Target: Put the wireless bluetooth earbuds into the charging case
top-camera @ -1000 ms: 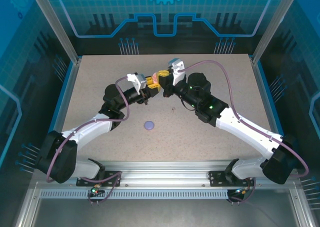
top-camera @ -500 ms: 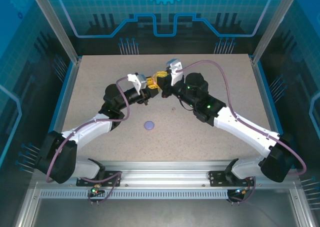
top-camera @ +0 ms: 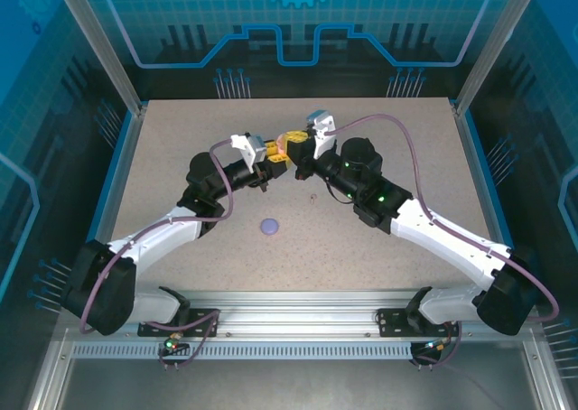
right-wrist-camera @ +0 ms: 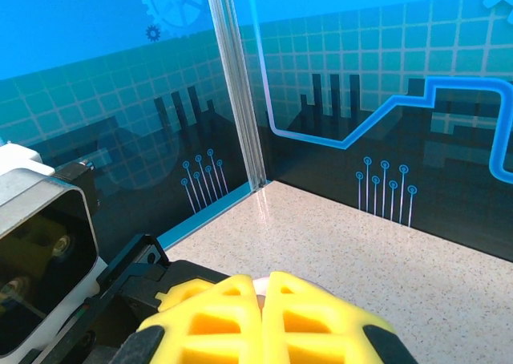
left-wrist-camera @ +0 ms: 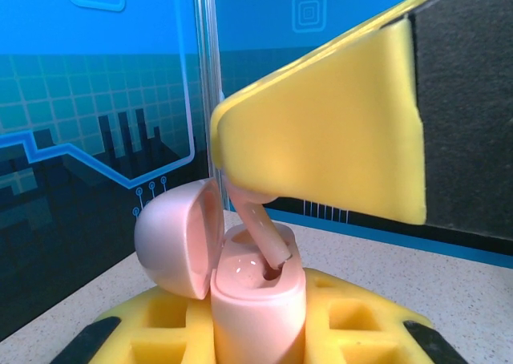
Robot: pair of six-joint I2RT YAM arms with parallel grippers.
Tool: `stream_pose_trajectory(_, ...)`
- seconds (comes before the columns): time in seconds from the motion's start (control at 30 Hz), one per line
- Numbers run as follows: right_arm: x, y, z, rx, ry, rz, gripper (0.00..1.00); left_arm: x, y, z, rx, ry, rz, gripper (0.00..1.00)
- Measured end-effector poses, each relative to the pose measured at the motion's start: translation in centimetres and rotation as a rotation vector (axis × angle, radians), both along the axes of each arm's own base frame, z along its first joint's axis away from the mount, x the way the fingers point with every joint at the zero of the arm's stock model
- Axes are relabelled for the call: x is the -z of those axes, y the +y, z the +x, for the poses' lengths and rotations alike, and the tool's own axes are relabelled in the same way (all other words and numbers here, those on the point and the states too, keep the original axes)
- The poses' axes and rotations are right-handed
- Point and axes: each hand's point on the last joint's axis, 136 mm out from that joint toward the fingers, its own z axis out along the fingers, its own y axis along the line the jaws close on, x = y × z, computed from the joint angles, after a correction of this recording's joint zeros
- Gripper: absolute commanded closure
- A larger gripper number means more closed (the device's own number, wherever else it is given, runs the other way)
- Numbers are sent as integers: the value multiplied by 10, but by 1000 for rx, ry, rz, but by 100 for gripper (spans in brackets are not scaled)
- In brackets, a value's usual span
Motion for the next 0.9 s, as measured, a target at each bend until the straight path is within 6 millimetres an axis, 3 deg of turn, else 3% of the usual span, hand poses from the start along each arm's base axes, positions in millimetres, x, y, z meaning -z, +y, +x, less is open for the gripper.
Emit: stream_pose_trajectory(0.9, 9, 6, 0, 35, -1, 31, 98, 1, 4, 6, -37, 42, -24, 100)
